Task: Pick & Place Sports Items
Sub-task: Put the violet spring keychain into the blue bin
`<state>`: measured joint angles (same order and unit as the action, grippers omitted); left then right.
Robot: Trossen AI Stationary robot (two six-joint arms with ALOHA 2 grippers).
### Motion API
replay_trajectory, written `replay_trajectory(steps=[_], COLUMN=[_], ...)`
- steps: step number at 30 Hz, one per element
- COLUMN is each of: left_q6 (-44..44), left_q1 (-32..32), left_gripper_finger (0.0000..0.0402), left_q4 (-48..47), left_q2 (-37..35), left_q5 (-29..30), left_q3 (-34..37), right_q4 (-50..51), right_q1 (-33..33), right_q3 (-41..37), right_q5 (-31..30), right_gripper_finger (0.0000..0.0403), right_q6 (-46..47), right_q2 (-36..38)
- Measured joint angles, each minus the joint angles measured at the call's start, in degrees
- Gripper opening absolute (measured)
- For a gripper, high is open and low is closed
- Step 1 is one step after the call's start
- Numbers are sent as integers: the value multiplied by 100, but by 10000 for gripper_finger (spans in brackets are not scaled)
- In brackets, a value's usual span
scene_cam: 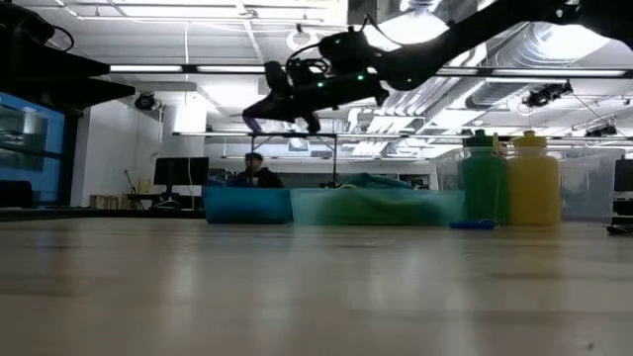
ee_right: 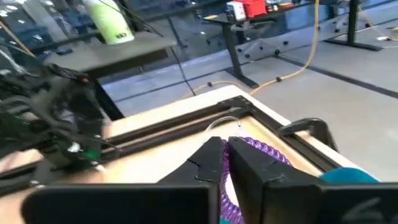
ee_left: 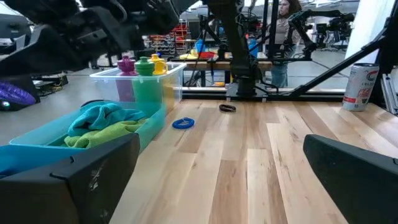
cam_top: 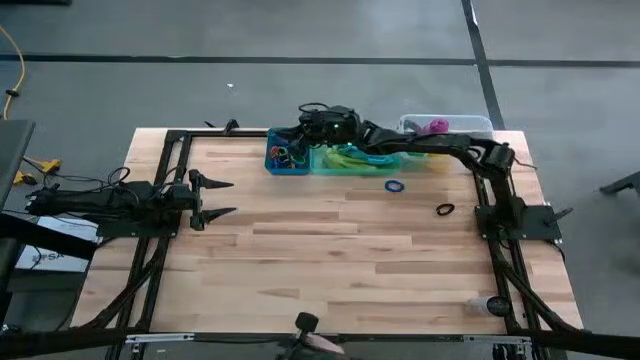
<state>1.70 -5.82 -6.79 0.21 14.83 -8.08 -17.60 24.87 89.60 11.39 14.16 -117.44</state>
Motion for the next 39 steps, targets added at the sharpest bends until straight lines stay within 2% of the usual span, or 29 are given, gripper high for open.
replay_trajectory(steps=[3, 12, 18, 26, 33, 39], left_q6=[2, 2, 2, 2, 2, 2], left_q1=[0, 2, 2, 0, 2, 0], left_gripper_finger=[368, 368, 368, 368, 368, 368], left_q4=[0, 0, 0, -2, -2, 0], left_q2=[2, 2, 0, 0, 0, 2], left_q5=[0, 0, 0, 0, 0, 0], left_q3=[0, 0, 2, 0, 0, 0], right_q4=[84, 237, 334, 498, 502, 509], right_q1=[-30, -40, -45, -49, -62, -127], right_q3=[0, 0, -2, -2, -2, -2], right_q5=[-134, -82, 63, -317, -528, -664], right_gripper_finger=[27, 135, 179, 202, 204, 204], right_q6=[-141, -197, -195, -491, -1787, -1566], right_q2=[-1, -1, 99, 174, 174, 180])
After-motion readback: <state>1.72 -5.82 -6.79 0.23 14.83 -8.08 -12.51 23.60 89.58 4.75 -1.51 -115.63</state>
